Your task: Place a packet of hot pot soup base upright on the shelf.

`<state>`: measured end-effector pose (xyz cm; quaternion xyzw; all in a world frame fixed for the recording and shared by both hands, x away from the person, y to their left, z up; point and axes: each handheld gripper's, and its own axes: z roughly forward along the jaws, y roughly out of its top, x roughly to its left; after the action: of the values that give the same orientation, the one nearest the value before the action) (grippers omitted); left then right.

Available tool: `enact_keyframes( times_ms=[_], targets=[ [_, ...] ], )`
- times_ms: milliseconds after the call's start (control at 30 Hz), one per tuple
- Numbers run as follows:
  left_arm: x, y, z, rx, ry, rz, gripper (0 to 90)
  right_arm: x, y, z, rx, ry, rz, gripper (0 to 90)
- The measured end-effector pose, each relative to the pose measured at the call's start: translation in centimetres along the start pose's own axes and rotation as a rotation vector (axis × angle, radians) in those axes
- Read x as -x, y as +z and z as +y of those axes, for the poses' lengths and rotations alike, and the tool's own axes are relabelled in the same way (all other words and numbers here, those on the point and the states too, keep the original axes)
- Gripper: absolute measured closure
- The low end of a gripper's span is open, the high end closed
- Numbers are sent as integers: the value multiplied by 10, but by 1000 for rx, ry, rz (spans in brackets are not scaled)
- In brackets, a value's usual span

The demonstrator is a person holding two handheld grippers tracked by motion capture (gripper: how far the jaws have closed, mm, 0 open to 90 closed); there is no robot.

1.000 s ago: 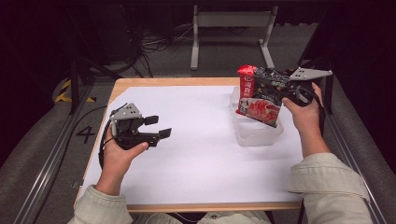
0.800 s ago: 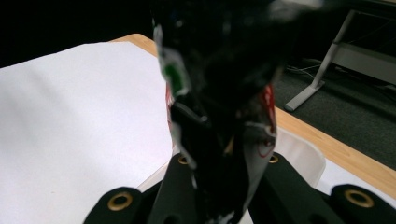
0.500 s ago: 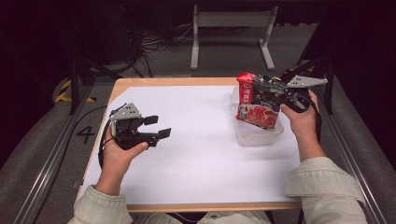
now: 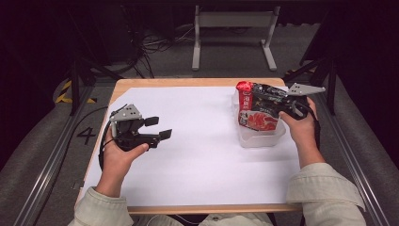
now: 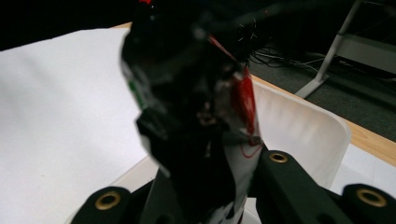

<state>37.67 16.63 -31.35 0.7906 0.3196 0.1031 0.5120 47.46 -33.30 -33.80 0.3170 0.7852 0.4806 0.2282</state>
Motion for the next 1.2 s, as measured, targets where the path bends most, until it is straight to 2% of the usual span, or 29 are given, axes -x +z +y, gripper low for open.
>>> enact_keyframes(
  times_ms=[167, 333, 533, 700, 733, 833, 900, 1033, 1100, 1200],
  targets=[
    [0, 0, 0, 0, 1, 0, 297, 0, -2, -6, 20, 16, -6, 761],
    [-1, 0, 0, 0, 4, -1, 297, 2, -4, -15, 15, 35, -24, 752],
    [-1, 0, 0, -2, 3, -1, 296, 0, -4, -22, 1, 22, -33, 777],
    [0, 0, -1, -1, -12, -1, 296, -1, -4, -21, -5, 13, -38, 780],
    [-2, 0, -1, -3, 6, 3, 296, 0, -4, -21, -6, 14, -39, 777],
    [-1, 1, -2, -8, -7, -4, 296, 0, -4, -21, -5, 19, -40, 764],
    [-2, 2, -3, -14, 0, -6, 294, 0, -4, -21, -5, 21, -42, 756],
    [-4, 1, -7, -5, -8, -17, 290, 0, -5, -20, -6, 22, -56, 699],
    [-4, 0, -9, -4, -9, -26, 288, 0, -6, -19, 6, 32, -64, 629],
    [-4, -1, -11, -12, 1, -17, 286, 0, -9, -18, 30, 60, -66, 522]
  ],
)
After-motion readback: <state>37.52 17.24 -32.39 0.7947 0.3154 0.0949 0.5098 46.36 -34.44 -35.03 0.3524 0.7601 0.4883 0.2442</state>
